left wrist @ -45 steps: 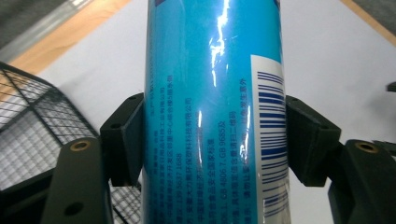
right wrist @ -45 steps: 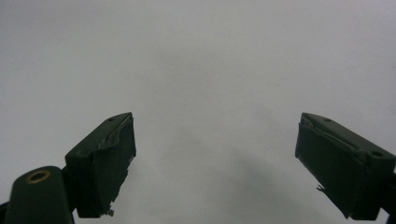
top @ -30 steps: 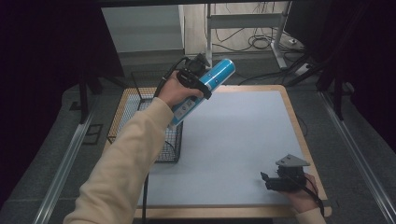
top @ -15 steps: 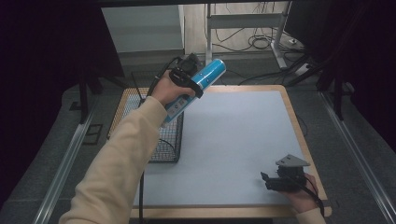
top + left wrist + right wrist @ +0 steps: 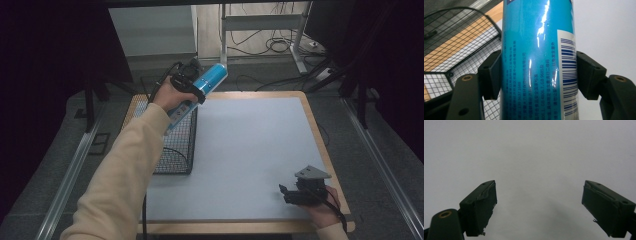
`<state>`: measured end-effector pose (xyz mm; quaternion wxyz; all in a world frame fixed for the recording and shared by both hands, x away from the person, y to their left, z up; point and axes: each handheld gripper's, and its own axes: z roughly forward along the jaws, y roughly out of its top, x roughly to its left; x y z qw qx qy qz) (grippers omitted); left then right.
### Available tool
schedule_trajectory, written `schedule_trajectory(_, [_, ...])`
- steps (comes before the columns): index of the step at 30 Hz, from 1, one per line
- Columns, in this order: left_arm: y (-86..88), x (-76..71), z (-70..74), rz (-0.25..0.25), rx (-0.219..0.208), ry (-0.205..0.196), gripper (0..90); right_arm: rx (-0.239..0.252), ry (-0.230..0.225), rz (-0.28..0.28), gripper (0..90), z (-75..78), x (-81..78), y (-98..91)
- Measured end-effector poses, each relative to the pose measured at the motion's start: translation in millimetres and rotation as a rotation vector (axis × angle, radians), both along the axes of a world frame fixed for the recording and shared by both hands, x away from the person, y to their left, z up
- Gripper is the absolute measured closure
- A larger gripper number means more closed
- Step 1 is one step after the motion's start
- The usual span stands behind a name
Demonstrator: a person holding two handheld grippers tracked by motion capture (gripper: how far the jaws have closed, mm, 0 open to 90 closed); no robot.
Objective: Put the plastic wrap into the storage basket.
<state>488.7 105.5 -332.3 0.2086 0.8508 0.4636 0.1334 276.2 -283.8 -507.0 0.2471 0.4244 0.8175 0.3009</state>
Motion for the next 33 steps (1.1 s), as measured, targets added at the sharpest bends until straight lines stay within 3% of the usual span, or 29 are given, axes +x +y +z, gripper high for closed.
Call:
schedule_trajectory(20, [23.8, 13.1, -28.6, 0.055, 0.01, 0.026, 31.3, 0.0, 0.002, -0.003, 13.0, -0.2, 0.0, -0.7])
schedule_trajectory(27, [30.7, 18.6, -54.3, 0.081, 0.049, 0.054, 31.3, 0.001, 0.005, 0.0, 13.0, 0.1, -0.5, 0.1])
schedule_trajectory(33, [34.1, 19.8, -68.2, 0.087, 0.052, 0.064, 31.3, -0.004, 0.012, 0.008, 13.0, -0.3, -0.9, 1.7])
